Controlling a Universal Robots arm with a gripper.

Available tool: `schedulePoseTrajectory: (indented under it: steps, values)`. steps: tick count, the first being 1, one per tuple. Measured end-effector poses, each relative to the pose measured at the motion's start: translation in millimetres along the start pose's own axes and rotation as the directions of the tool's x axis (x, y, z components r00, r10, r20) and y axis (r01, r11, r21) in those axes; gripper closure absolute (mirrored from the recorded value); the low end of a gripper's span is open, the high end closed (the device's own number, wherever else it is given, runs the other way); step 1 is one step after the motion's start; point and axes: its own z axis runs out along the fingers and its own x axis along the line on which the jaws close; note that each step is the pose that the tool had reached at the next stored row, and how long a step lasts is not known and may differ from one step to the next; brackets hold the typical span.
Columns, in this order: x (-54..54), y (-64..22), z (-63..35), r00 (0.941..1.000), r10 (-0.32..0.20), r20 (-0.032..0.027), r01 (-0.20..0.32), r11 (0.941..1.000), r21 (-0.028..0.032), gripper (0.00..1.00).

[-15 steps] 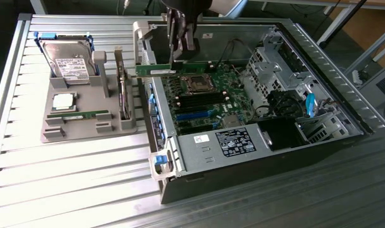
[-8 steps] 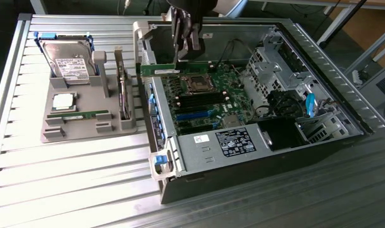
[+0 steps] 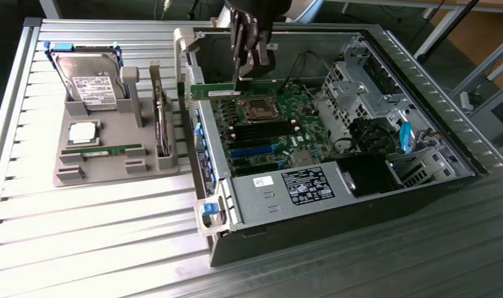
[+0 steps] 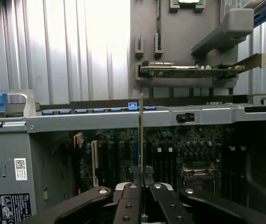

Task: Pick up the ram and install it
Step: 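Pick up the ram and move it above insertion slot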

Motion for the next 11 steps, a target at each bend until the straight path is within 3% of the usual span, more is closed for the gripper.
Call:
schedulePoseTrajectory:
  steps: [11]
  values:
    - [-0.5, -15.3, 0.2, 1.0, 0.0, -0.0002, 0.0, 1.0, 0.0, 0.89]
